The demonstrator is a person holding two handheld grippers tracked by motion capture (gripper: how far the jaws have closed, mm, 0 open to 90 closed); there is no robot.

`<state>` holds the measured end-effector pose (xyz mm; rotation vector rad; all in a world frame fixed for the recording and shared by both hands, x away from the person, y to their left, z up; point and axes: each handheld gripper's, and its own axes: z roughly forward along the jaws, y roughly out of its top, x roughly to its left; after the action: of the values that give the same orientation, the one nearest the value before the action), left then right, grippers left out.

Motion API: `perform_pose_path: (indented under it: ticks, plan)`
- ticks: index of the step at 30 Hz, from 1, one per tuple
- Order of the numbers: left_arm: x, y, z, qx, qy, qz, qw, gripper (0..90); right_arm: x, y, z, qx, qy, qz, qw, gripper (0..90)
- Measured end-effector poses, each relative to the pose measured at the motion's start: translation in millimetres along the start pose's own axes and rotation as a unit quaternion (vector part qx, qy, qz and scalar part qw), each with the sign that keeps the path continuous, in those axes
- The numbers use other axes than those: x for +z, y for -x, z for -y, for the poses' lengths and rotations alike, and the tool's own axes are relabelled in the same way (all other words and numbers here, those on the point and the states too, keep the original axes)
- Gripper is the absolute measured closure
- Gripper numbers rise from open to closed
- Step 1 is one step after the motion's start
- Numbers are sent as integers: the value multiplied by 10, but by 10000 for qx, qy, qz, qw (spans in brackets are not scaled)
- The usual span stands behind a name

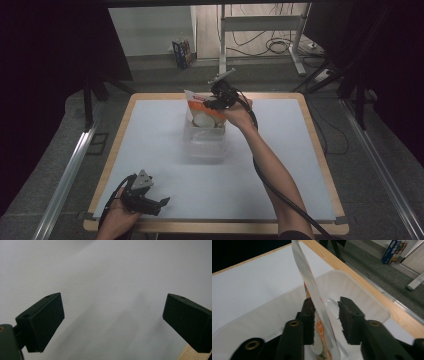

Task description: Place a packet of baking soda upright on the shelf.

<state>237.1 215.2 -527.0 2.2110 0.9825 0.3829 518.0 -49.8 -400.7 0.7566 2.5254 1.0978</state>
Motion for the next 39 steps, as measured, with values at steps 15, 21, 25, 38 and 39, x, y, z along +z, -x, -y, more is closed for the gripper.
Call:
perform_pose_path:
  ticks: [15, 21, 25, 38, 39]
  plan:
    - [-3, -18, 3, -53, 17, 67, 10000, 19, -156, -7, 14, -121, 111, 93, 9998, 361]
    - [-3, -21, 3, -66, 20, 84, 9999, 2, -219, -26, 61, -159, 82, 72, 9998, 295]
    - [1, -20, 1, -77, 2, 70, 9999, 0, -249, -29, 104, -181, 78, 40, 9998, 260]
    - [-1, -24, 3, -95, 25, 56, 9999, 0, -346, 9, 268, -58, 133, 0, 9999, 124]
    - [-1, -24, 3, -96, 23, 55, 9999, 0, -351, 11, 280, -51, 134, -7, 9999, 117]
